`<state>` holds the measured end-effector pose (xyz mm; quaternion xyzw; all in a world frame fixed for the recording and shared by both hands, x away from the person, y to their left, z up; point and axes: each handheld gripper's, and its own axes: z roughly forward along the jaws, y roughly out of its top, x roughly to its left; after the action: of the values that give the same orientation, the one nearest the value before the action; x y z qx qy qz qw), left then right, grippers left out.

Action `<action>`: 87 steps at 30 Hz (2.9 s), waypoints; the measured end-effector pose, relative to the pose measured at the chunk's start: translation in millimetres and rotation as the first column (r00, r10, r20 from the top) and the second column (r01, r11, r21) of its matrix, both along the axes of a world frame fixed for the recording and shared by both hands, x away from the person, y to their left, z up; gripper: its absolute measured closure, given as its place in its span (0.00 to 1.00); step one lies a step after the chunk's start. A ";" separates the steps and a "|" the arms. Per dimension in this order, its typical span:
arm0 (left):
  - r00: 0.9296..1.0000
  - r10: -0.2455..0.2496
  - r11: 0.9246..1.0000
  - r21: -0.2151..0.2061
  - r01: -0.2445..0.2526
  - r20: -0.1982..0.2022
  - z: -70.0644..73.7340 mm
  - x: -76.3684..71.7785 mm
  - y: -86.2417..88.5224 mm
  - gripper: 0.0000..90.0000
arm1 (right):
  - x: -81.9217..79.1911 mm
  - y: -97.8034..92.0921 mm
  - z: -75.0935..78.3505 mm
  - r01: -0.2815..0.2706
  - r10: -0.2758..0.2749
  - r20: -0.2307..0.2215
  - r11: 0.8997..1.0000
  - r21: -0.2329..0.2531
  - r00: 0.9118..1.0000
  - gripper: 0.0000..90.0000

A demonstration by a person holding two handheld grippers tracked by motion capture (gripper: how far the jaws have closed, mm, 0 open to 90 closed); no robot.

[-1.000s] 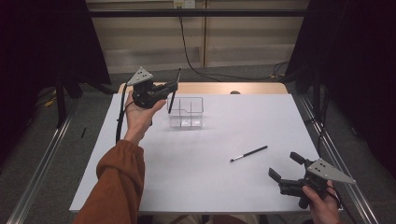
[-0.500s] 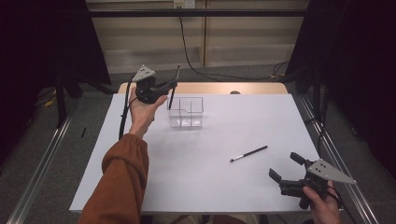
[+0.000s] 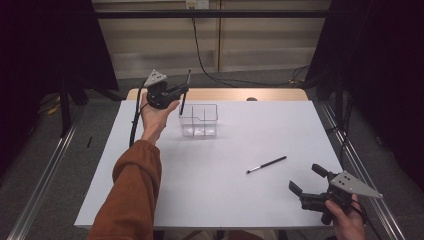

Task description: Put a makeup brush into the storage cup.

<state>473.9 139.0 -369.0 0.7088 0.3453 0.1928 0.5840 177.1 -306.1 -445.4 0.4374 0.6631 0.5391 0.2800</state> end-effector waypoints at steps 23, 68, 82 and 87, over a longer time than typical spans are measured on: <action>1.000 -0.023 0.997 0.068 0.024 -0.016 -25.6 -4.8 -5.3 0.93 | -0.2 -0.2 -1.0 -0.006 0.006 -0.005 1.000 -0.009 1.000 0.00; 0.998 0.033 0.999 0.020 -0.032 -0.050 -20.0 -33.9 12.4 0.15 | -0.6 2.5 0.3 -0.006 0.006 0.002 1.000 -0.012 1.000 0.00; 0.998 0.027 0.999 0.039 -0.025 -0.064 -15.2 -54.8 15.3 0.04 | 0.7 4.3 0.5 -0.010 0.010 0.001 1.000 -0.018 1.000 0.00; 0.999 0.028 0.998 0.052 -0.026 -0.022 -15.5 -67.3 19.5 0.03 | 0.8 4.2 0.8 -0.011 0.011 0.002 1.000 -0.018 1.000 0.00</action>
<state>406.6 158.5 -384.6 0.7211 0.3565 0.2014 0.5589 177.9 -301.9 -444.7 0.4304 0.6700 0.5353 0.2816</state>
